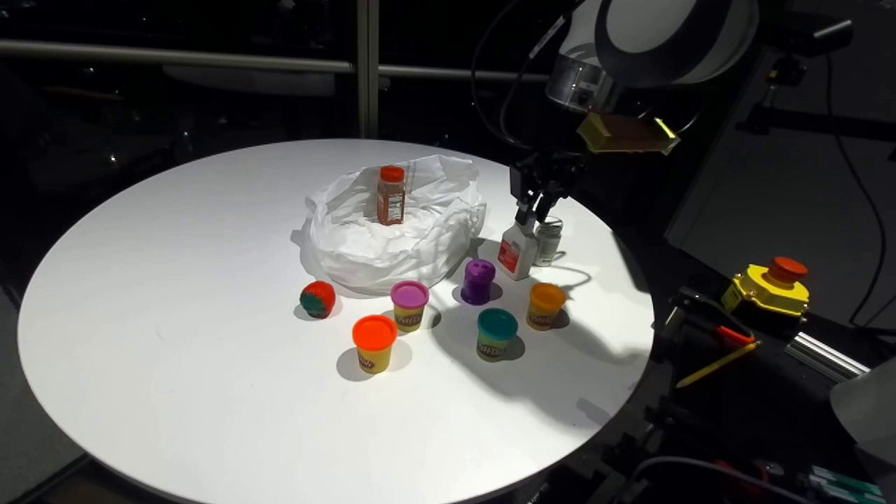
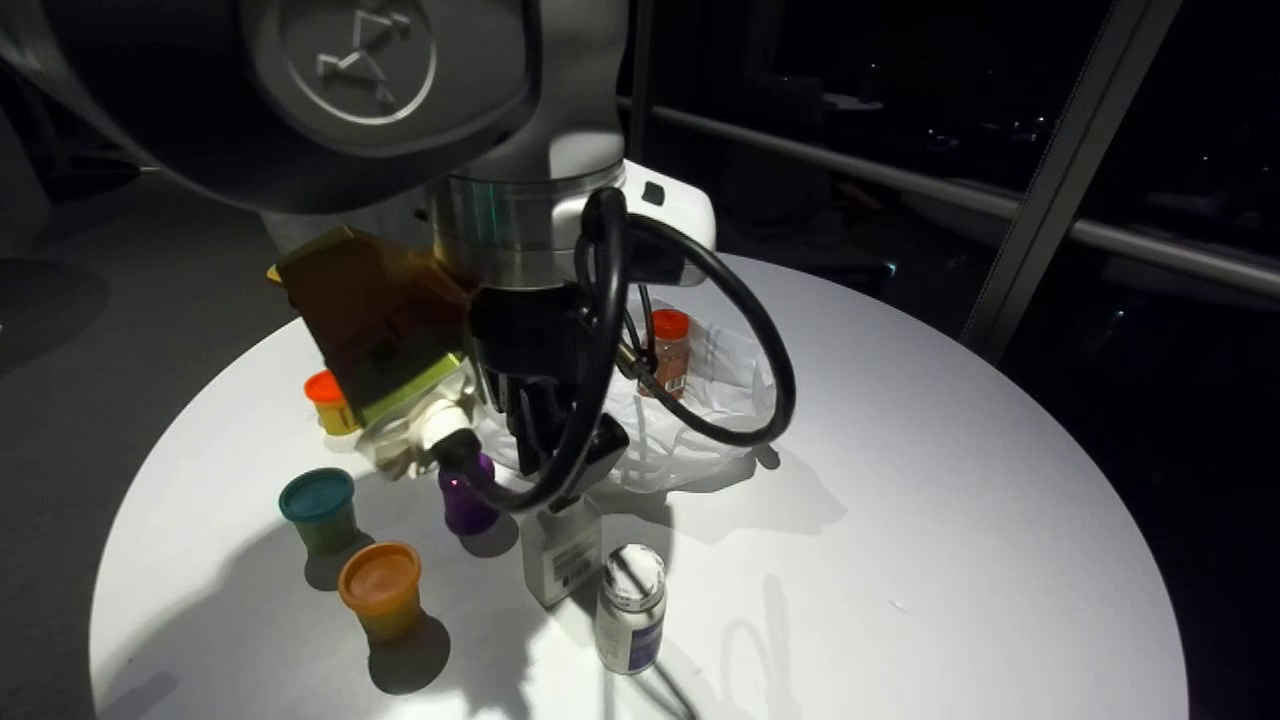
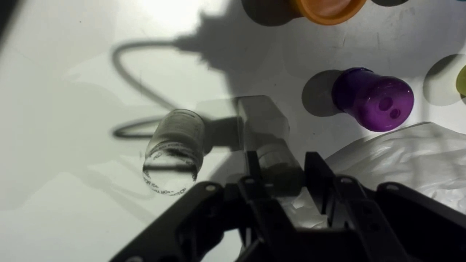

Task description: Pick up the objects from the table and put them on the plastic

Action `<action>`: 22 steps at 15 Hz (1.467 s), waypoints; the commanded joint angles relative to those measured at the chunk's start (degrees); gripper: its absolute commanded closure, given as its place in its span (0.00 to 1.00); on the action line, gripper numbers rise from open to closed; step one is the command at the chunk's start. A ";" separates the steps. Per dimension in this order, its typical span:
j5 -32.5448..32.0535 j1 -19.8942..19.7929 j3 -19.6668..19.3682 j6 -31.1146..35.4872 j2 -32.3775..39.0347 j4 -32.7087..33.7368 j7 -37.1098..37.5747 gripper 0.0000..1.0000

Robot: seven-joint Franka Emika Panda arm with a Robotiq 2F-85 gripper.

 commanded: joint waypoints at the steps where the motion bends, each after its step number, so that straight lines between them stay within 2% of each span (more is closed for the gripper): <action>1: -7.44 2.25 -1.87 -3.64 -5.55 -0.16 5.72 0.85; 4: -13.86 2.72 -0.49 -8.91 -12.50 0.07 11.32 0.84; 6: -10.93 1.78 2.22 -12.52 -14.47 2.89 9.59 0.85; 8: -6.10 1.59 3.28 -14.54 -13.55 6.63 6.93 0.85; 13: 4.87 1.20 3.33 -14.72 -4.81 16.16 3.24 0.85; 18: 8.83 0.04 3.52 -15.14 6.46 26.35 3.99 0.85; 22: 8.93 -0.64 2.63 -15.91 14.16 34.66 6.09 0.85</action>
